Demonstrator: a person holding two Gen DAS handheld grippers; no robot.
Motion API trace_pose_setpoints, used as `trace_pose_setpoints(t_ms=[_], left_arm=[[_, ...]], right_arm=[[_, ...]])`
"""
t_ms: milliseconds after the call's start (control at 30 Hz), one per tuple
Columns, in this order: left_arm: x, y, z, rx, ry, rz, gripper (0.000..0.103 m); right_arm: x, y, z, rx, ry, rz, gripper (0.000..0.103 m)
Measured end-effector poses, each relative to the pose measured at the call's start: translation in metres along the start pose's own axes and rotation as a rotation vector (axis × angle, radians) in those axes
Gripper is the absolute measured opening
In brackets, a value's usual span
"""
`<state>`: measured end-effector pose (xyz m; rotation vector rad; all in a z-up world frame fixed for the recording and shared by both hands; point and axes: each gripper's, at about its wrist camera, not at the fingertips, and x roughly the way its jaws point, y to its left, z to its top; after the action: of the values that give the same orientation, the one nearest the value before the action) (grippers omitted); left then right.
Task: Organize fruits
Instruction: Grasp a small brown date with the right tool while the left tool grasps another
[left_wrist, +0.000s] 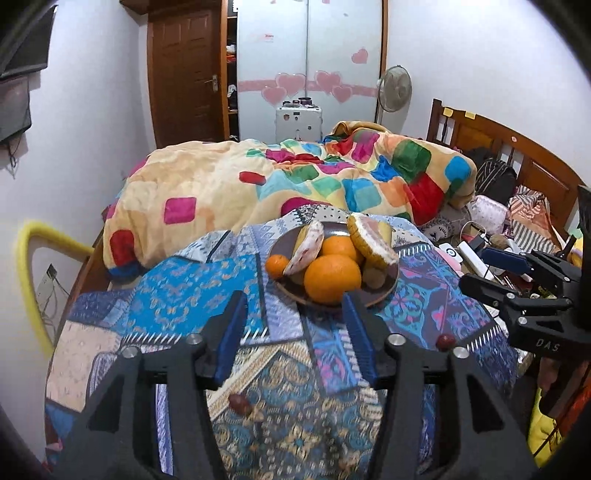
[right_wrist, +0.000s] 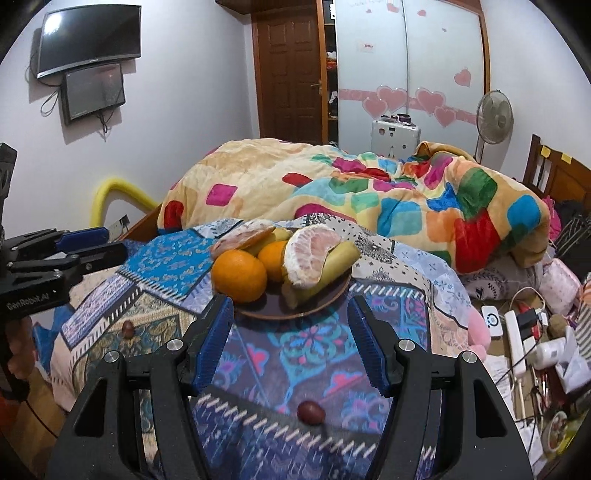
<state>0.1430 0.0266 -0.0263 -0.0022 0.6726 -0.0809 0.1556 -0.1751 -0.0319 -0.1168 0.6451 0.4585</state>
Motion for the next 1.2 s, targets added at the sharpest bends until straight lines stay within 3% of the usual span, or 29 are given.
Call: trace_pose_setpoints(t_ms=[167,700,800,933,1200], left_arm=[[-0.004,0.014,-0.022,-0.012,0.019,0.019,0.060],[0.047,0.049,-0.092,-0.037,0.186,0.039,0.061],[0.052,0.051,-0.099,-0.034,0.206,0.031,0.059],[0.059,0.051,-0.102,-0.020,0.224,0.018,0.046],[0.067,0.049,-0.100,-0.007,0.229,0.008,0.033]], right_arm=[[-0.004,0.005,-0.019,-0.026,0.015,-0.010,0.061],[0.030,-0.014,-0.077,-0.018,0.162,-0.027,0.061],[0.036,-0.019,-0.081,0.007,0.177,-0.009,0.052],[0.042,-0.020,-0.085,0.011,0.206,0.013,0.037],[0.041,-0.021,-0.086,-0.006,0.197,0.000,0.021]])
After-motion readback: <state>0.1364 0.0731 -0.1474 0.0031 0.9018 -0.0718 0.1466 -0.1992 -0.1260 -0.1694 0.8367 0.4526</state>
